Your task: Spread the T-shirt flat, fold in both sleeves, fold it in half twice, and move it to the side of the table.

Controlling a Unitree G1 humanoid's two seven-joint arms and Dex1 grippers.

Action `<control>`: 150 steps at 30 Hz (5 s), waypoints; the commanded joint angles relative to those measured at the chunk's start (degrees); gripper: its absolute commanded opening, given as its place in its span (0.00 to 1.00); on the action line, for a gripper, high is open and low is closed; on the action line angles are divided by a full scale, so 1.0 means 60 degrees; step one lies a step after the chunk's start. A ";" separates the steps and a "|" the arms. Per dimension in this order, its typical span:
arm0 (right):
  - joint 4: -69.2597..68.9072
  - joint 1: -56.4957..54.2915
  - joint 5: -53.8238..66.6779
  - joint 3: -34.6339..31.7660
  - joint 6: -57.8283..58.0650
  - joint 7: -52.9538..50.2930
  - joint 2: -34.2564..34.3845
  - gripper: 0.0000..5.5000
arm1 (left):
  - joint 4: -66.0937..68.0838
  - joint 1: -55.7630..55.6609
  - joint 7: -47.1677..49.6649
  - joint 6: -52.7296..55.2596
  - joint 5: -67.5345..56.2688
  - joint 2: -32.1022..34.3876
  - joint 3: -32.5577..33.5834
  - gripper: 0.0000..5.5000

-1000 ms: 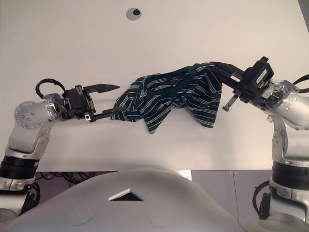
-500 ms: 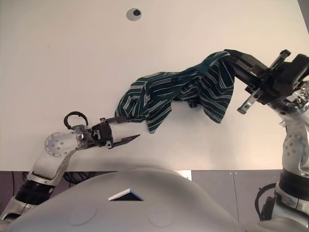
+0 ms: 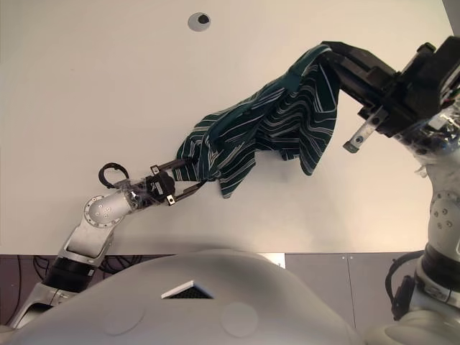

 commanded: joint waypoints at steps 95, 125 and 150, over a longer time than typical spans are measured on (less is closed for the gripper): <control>0.0585 0.0362 0.0327 0.0124 0.0372 0.0119 0.0275 0.00 | -0.2847 0.0018 -0.3161 0.5015 -0.8633 0.1492 0.2160 0.00; 0.0545 0.0292 0.0768 0.0650 0.0814 -0.0137 0.0492 0.00 | -0.1550 -0.0902 -0.2871 0.5672 -0.6795 0.0057 0.2459 0.11; 0.0357 0.0256 0.0969 0.0548 0.0869 -0.0320 0.0555 0.00 | -0.1487 -0.0650 -0.3177 0.3445 -0.3995 0.0043 0.1924 0.50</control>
